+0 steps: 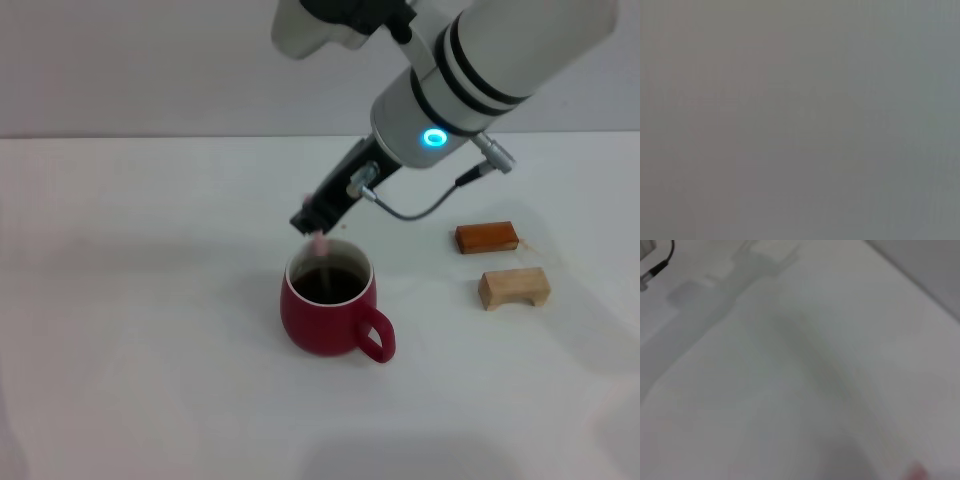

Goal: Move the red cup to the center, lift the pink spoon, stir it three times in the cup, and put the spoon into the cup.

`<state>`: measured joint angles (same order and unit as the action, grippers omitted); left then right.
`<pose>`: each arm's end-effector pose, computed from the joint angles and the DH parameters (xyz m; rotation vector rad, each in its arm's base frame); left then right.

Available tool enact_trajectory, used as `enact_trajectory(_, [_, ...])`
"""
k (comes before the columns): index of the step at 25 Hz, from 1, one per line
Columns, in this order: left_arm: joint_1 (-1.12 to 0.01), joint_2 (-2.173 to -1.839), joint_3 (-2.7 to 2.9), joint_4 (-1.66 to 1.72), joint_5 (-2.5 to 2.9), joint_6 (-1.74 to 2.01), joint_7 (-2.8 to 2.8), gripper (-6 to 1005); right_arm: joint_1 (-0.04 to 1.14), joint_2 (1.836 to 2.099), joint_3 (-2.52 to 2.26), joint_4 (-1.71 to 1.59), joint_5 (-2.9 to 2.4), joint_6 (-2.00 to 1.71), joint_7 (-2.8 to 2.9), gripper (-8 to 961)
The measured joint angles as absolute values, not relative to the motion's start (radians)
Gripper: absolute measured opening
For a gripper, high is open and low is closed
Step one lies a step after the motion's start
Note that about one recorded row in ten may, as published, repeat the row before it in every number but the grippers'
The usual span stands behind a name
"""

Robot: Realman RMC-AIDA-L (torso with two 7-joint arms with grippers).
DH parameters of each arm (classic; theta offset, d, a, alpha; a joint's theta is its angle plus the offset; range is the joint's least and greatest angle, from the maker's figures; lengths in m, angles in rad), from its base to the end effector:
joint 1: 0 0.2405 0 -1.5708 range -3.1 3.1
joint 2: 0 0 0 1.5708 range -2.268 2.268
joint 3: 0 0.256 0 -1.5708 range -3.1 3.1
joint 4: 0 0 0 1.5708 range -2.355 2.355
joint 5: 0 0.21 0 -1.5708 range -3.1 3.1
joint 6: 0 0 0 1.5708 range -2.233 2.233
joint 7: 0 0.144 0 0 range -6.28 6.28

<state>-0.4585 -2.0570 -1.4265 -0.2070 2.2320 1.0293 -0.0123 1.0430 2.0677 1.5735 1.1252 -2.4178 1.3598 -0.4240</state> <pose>-0.3793 0.3491 0.0665 -1.0362 -0.7153 -0.5983 0.0309 0.3935 -0.0578 -2.7580 0.5889 -0.3344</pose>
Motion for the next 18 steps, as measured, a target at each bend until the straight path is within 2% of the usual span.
enact_trajectory(5, [-0.46, -2.057, -1.426, -0.207, 2.231, 1.029, -0.012, 843, 0.956, 2.071, 1.537, 1.225, -2.481, 1.195, -0.445, 196])
enact_trajectory(6, [-0.46, -2.057, -1.426, -0.207, 2.23, 1.029, -0.012, 843, 0.884, 2.072, 1.497, 1.294, -2.517, 1.083, -0.445, 196])
enact_trajectory(8, [-0.46, -2.057, -1.426, -0.208, 2.23, 1.029, -0.012, 843, 0.849, 2.073, 1.48, 1.323, -2.538, 1.028, -0.445, 196])
enact_trajectory(9, [-0.46, -2.057, -1.427, -0.208, 2.23, 1.029, -0.012, 843, 0.751, 2.075, 1.432, 1.385, -2.581, 0.857, -0.445, 196])
enact_trajectory(10, [-0.46, -2.057, -1.426, -0.21, 2.231, 1.03, -0.012, 843, 0.751, 2.075, 1.432, 1.385, -2.581, 0.857, -0.445, 196])
enact_trajectory(13, [-0.459, -2.057, -1.422, -0.211, 2.231, 1.037, -0.013, 844, 0.598, 2.075, 1.36, 1.422, -2.643, 0.564, -0.446, 195])
enact_trajectory(14, [-0.459, -2.057, -1.422, -0.211, 2.231, 1.037, -0.013, 844, 0.503, 2.076, 1.33, 1.41, -2.669, 0.354, -0.446, 195])
enact_trajectory(15, [-0.457, -2.057, -1.421, -0.212, 2.231, 1.04, -0.013, 844, 0.503, 2.076, 1.33, 1.41, -2.669, 0.354, -0.446, 195])
enact_trajectory(16, [-0.456, -2.057, -1.421, -0.213, 2.231, 1.041, -0.013, 844, 0.428, 2.077, 1.313, 1.37, -2.678, 0.129, -0.446, 195])
enact_trajectory(18, [-0.454, -2.057, -1.421, -0.216, 2.232, 1.041, -0.013, 844, 0.362, 2.079, 1.298, 1.301, -2.679, -0.126, -0.442, 195])
